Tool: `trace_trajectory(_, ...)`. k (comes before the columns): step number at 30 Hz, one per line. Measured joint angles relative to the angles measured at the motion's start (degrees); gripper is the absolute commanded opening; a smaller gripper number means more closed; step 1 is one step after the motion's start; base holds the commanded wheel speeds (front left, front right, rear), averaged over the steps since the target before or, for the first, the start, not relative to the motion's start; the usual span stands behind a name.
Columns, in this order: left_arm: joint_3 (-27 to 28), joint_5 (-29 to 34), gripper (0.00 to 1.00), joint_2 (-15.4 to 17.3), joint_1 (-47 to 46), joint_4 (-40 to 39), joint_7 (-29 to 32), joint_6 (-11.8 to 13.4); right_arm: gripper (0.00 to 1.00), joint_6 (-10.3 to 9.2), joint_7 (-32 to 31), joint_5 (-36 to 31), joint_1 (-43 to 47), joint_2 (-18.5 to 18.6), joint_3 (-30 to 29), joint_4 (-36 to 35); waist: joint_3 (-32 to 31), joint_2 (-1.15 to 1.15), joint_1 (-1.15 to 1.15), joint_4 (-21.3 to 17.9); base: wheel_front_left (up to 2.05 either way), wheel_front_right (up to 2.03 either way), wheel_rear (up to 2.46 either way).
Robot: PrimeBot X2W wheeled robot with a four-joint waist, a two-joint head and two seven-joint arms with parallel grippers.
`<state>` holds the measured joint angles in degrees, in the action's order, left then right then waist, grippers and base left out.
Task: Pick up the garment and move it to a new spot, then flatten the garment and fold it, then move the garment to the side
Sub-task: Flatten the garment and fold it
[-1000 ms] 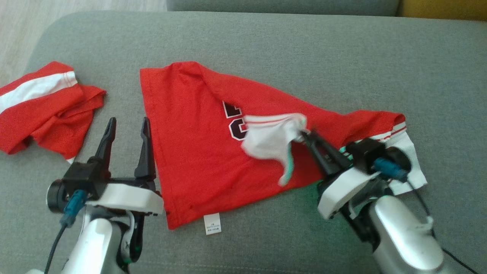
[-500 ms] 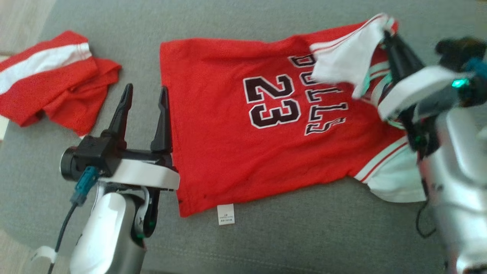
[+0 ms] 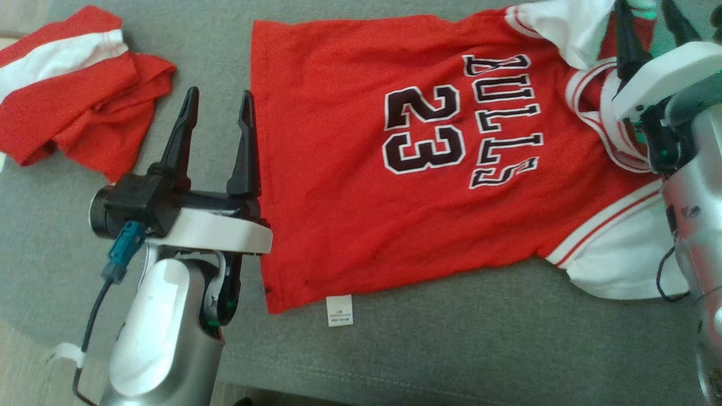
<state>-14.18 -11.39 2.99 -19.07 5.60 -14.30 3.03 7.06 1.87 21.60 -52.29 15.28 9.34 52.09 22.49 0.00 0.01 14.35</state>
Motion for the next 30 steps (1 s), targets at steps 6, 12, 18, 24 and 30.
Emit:
trace_trajectory(6, 1.0, 1.1, 1.00, -0.1, 0.5, 0.7, 0.0, -0.5, 1.00, 0.00, 7.2, 0.0, 0.0, 0.2, 1.9, 0.8, -1.9, 0.00, 0.00, -1.9, 0.00, 0.00, 0.00)
trace_trajectory(12, 2.6, 1.4, 1.00, 0.1, 4.3, 1.9, 0.0, -1.1, 1.00, 0.00, 11.9, -1.2, 4.4, 0.7, 3.5, -5.5, -5.5, 0.00, -0.01, -4.6, 0.00, 0.00, 0.00)
trace_trajectory(18, 4.1, 1.8, 1.00, 1.1, 7.0, 2.1, 0.0, -1.1, 1.00, 0.00, 12.3, -4.4, 17.2, 1.4, 1.1, -17.5, -9.3, 0.00, -0.01, -7.5, 0.00, 0.00, 0.00)
trace_trajectory(24, 5.5, 1.8, 1.00, 2.1, 11.9, 2.2, 0.0, -1.0, 1.00, 0.00, 10.3, -8.1, 31.9, -1.2, -2.5, -31.5, -12.8, 0.00, -0.01, -10.2, 0.00, 0.00, 0.00)
trace_trajectory(30, 5.6, 1.8, 1.00, 2.6, 16.0, 2.2, 0.0, -0.5, 1.00, 0.00, 4.8, -11.2, 44.1, -5.6, -5.9, -44.2, -15.7, 0.00, -0.01, -11.9, 0.00, 0.00, 0.00)
